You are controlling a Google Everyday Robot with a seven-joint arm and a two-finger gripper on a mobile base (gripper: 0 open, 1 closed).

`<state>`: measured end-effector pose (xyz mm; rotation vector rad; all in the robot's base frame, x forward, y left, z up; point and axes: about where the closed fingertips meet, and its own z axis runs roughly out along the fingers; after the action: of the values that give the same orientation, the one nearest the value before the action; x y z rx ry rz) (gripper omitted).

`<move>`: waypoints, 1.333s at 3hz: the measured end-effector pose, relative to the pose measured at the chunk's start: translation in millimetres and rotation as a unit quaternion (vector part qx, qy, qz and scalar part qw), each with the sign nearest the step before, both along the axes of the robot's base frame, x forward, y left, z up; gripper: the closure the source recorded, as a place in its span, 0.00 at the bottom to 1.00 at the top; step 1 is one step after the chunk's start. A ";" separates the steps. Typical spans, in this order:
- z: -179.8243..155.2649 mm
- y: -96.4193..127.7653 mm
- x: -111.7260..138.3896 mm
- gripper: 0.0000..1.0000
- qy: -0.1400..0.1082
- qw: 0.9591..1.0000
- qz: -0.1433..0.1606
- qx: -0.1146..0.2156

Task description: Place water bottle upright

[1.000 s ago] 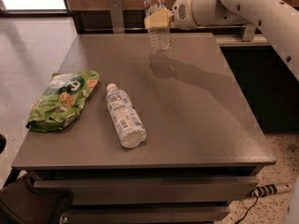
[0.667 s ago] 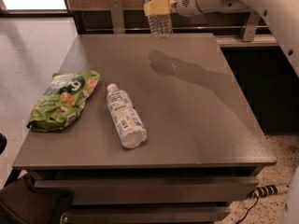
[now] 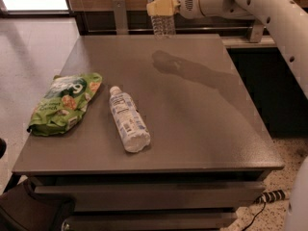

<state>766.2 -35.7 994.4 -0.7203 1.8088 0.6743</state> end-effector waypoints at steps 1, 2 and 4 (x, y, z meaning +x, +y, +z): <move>-16.0 21.9 17.1 1.00 -0.062 0.997 0.055 0.011; -22.9 35.8 16.0 1.00 -0.091 0.991 0.098 0.002; -48.1 69.2 3.8 1.00 -0.123 0.982 0.140 0.007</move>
Offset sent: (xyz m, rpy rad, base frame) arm 0.0148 0.0430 -0.0295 -0.0204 -0.2608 0.2911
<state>770.0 33.5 946.3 -1.0153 1.4899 0.7459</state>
